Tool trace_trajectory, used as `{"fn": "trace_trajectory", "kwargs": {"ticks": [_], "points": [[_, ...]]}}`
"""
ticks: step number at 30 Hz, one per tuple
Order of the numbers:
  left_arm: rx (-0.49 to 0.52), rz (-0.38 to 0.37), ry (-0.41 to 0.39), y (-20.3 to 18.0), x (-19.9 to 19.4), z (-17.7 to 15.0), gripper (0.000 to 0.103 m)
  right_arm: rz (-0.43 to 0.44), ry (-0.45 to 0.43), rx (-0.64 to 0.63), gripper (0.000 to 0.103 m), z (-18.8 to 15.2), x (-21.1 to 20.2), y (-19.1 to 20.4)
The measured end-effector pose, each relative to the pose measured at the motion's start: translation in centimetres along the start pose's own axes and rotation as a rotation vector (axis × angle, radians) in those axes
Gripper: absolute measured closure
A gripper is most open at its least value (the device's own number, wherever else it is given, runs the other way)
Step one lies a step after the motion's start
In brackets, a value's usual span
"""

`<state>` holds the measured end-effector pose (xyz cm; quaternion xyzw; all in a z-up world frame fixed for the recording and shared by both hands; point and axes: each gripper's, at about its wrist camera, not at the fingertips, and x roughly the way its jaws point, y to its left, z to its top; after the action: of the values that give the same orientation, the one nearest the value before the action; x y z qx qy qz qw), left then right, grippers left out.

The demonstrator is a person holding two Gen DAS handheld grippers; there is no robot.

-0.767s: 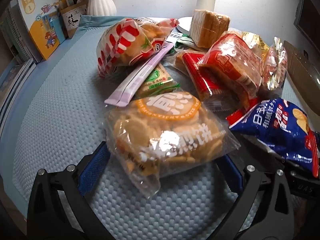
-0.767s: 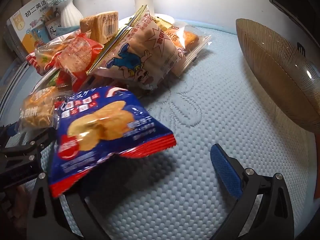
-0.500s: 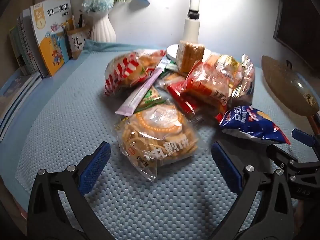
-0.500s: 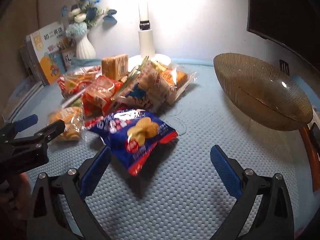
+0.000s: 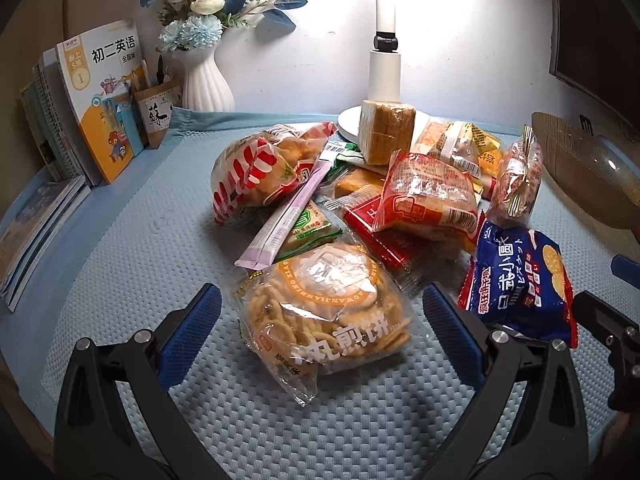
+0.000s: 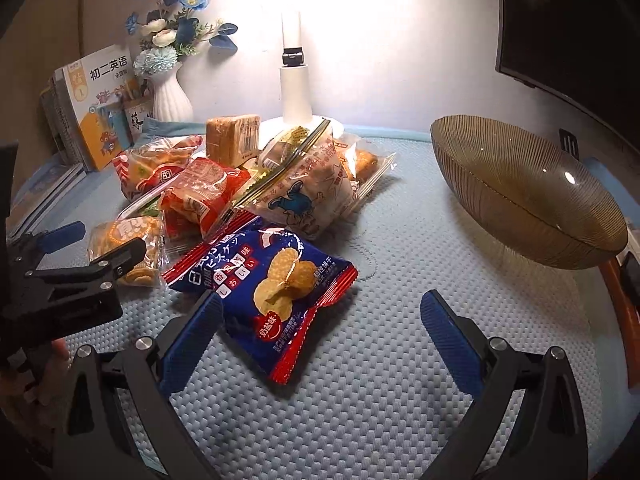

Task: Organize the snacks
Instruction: 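Move both tools toward the snack pile, aiming at the blue chip bag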

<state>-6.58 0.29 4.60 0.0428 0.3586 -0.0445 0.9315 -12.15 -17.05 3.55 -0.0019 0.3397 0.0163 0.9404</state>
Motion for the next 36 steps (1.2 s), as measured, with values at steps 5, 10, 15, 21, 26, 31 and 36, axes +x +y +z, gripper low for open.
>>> {"fn": "trace_trajectory", "kwargs": {"ticks": [5, 10, 15, 21, 26, 31, 36], "points": [[0.009, -0.012, -0.043, -0.2, -0.2, -0.9, 0.003, -0.043, -0.002, -0.042, 0.005, 0.1, 0.0, 0.7], [-0.014, -0.039, -0.054, 0.6, -0.4, -0.9, 0.003, -0.052, 0.016, -0.046, 0.005, 0.2, 0.4, 0.6], [-0.025, -0.051, -0.054, 1.2, -0.5, -1.1, 0.003, -0.045, 0.026, -0.045, 0.005, 0.1, 0.5, 0.7], [-0.054, -0.099, -0.009, 2.2, 0.4, -1.2, 0.003, -0.039, 0.037, -0.057, 0.005, 0.1, 0.7, 0.9], [-0.092, -0.125, -0.005, 2.7, 0.6, -1.2, 0.003, -0.04, 0.052, -0.046, 0.005, 0.2, 1.0, 0.7], [-0.092, -0.084, 0.004, 2.4, 0.9, -1.2, 0.003, -0.044, 0.077, -0.022, 0.005, 0.3, 1.5, 0.2], [-0.102, -0.084, 0.012, 2.3, 1.1, -1.2, 0.003, -0.041, 0.088, -0.02, 0.005, 0.3, 1.7, 0.1]]}}
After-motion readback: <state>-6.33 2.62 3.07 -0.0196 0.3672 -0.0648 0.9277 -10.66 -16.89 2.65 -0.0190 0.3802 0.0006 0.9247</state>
